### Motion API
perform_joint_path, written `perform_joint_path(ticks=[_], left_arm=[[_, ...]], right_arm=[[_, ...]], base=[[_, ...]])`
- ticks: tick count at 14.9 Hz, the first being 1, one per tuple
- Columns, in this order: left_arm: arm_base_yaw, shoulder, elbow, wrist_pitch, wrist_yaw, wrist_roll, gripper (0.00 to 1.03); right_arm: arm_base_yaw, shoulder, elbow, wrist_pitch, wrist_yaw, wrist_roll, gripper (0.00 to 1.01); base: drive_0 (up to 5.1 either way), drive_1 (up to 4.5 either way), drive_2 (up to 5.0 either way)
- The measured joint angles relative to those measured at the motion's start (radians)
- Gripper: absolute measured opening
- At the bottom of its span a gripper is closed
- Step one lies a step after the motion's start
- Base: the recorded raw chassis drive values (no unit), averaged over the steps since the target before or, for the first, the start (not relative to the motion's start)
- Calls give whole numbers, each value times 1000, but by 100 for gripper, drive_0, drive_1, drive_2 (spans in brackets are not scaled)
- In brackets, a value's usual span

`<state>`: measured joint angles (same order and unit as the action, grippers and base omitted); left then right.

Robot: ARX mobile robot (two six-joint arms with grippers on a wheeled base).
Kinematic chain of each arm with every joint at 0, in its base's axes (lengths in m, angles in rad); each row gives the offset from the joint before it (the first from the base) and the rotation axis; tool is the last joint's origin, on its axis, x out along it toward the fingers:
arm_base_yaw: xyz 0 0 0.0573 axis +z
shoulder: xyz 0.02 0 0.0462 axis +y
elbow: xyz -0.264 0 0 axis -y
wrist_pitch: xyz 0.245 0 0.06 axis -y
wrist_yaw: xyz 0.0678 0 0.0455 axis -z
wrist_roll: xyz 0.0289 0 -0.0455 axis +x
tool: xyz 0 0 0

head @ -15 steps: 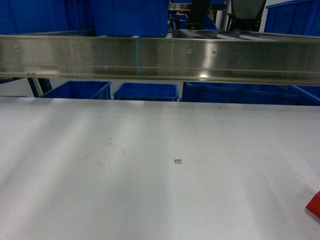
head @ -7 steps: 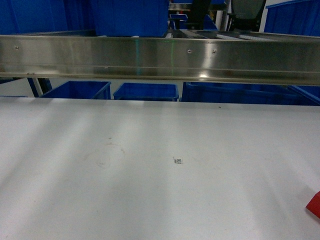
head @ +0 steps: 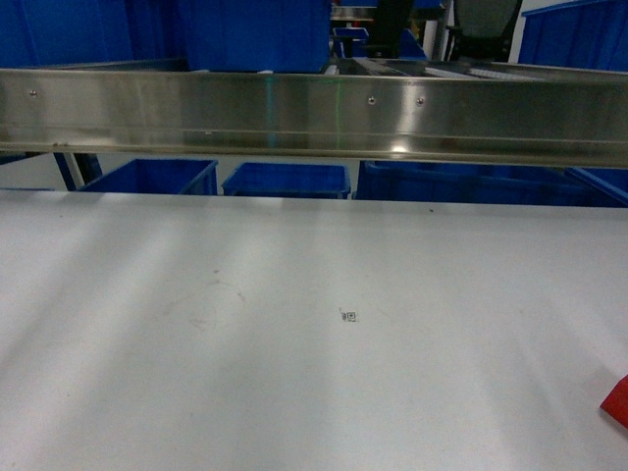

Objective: Place magnetic block on left shelf second layer

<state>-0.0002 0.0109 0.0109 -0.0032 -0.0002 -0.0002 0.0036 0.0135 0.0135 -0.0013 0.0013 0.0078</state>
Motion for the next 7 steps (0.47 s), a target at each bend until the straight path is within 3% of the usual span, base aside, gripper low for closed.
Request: perform_joint_path(ticks=[1, 2, 4, 5, 7], left_arm=[[0, 0, 0, 0, 0, 0, 98], [0, 0, 0, 0, 0, 0, 98], [0, 0, 0, 0, 0, 0, 98], [0, 0, 0, 0, 0, 0, 98], [0, 0, 0, 0, 0, 0, 98]], right_arm=[[47, 120, 3, 103, 29, 42, 98], [68, 348, 29, 249, 19, 71, 98], [35, 814, 164, 553, 13, 89, 98], [34, 1046, 267, 674, 41, 88, 98], [29, 1438, 430, 694, 34, 77, 98]], base=[[0, 0, 0], [0, 0, 0], [0, 0, 0], [0, 0, 0], [0, 0, 0]])
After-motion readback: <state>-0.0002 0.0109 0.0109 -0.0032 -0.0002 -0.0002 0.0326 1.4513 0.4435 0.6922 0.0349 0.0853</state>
